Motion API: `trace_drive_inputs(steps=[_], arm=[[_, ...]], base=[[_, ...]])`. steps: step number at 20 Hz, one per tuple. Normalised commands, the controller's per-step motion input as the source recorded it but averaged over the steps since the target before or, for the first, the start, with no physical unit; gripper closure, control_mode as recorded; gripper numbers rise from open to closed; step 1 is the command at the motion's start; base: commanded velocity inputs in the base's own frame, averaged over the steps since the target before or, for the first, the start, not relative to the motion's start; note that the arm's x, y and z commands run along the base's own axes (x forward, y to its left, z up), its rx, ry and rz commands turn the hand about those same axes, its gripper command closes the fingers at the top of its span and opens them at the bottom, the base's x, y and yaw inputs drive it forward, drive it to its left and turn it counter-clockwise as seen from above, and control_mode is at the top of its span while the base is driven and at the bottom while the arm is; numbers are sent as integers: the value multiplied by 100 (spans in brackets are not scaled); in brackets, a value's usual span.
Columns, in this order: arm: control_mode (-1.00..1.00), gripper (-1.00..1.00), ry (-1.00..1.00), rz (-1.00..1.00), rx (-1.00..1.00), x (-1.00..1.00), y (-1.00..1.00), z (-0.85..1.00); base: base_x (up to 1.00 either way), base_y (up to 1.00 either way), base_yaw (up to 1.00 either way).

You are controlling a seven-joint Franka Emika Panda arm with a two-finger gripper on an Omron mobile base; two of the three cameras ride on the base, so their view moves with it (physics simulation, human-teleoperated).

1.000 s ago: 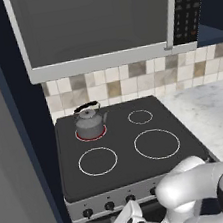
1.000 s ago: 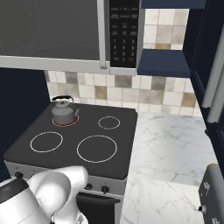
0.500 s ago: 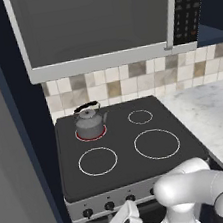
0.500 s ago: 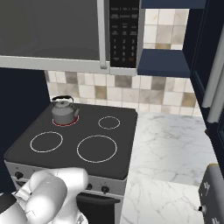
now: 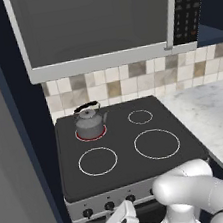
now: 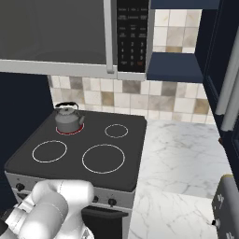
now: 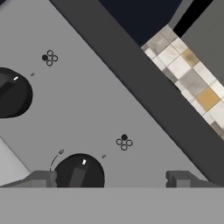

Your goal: The kettle is done boiling. Turn off the stove, then wait for 300 timesteps before moving the kettle to the dining table.

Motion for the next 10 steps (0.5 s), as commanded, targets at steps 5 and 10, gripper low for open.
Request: trace_drive_inputs(steps=[5,10], arm=[[-100,-100,-2,0,0,15,1,-14],[-100,-100,0,0,0,11,9,-21]], base=[[0,0,0],[0,0,0]])
